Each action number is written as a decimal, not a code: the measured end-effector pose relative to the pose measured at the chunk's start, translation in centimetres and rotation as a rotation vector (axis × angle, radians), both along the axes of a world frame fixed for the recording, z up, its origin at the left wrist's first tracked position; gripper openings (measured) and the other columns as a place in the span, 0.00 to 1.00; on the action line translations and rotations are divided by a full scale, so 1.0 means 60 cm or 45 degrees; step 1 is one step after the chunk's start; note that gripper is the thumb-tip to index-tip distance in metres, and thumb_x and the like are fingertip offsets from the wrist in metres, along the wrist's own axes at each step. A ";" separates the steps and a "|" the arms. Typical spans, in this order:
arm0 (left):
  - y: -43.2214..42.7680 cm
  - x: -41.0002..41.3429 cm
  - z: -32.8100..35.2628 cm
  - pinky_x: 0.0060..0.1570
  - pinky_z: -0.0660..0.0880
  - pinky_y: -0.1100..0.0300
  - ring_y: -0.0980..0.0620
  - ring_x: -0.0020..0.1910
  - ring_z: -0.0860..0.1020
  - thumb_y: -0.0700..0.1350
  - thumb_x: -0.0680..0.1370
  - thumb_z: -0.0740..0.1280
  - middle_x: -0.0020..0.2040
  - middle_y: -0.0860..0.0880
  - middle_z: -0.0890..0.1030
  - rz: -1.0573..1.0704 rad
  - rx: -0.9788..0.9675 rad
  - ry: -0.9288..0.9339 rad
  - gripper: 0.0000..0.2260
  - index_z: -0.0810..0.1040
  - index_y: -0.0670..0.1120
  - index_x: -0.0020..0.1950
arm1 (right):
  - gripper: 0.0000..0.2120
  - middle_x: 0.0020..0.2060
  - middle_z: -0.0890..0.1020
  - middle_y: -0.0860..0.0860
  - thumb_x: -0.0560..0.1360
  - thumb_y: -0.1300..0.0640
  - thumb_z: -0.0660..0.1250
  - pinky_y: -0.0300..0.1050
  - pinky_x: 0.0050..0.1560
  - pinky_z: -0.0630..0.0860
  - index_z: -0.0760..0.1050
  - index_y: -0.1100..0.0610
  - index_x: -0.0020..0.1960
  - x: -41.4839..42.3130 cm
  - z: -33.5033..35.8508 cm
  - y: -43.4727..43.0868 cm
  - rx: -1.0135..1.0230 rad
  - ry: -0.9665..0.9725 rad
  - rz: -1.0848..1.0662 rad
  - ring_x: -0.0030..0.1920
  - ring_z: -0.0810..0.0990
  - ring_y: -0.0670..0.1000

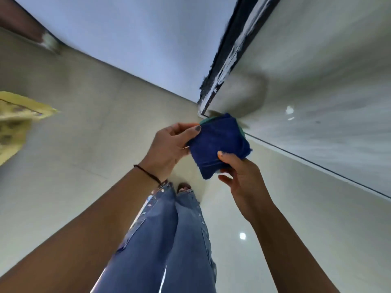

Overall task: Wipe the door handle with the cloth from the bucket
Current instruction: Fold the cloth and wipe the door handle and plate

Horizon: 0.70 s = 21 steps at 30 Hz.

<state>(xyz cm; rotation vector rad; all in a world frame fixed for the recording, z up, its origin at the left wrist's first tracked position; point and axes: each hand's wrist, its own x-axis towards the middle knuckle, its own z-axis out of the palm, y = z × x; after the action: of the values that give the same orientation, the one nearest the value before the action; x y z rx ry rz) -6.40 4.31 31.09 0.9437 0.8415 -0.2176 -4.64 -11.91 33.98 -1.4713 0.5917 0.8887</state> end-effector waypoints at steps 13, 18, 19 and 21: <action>0.162 -0.168 0.402 0.46 0.80 0.57 0.53 0.44 0.82 0.35 0.76 0.68 0.43 0.51 0.85 0.450 0.624 -0.395 0.05 0.80 0.43 0.50 | 0.11 0.51 0.83 0.52 0.77 0.60 0.63 0.51 0.52 0.81 0.76 0.55 0.59 -0.119 0.337 0.236 0.468 -0.389 0.000 0.53 0.82 0.52; 0.290 -0.217 0.448 0.55 0.77 0.62 0.52 0.53 0.82 0.36 0.76 0.68 0.50 0.48 0.85 0.154 0.719 -0.569 0.10 0.79 0.47 0.55 | 0.19 0.58 0.81 0.57 0.79 0.54 0.60 0.49 0.55 0.78 0.70 0.61 0.68 -0.133 0.364 0.425 0.811 -0.144 0.023 0.58 0.80 0.54; 0.333 -0.229 0.452 0.55 0.77 0.63 0.53 0.54 0.82 0.38 0.77 0.68 0.51 0.49 0.85 0.157 0.745 -0.583 0.10 0.79 0.48 0.55 | 0.19 0.58 0.81 0.59 0.80 0.55 0.60 0.52 0.57 0.78 0.71 0.61 0.68 -0.137 0.366 0.462 0.807 -0.159 0.020 0.58 0.80 0.56; 0.439 -0.253 0.463 0.54 0.77 0.62 0.53 0.55 0.81 0.40 0.78 0.67 0.53 0.49 0.84 0.228 0.838 -0.587 0.08 0.80 0.51 0.53 | 0.16 0.59 0.81 0.59 0.80 0.57 0.59 0.57 0.60 0.77 0.72 0.60 0.66 -0.149 0.372 0.544 0.748 -0.256 0.032 0.59 0.81 0.58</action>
<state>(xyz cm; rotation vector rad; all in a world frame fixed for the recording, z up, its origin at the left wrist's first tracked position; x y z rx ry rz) -21.60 30.67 58.85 1.4496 0.5612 0.4497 -13.56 20.72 56.31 -1.0151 0.1385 0.8303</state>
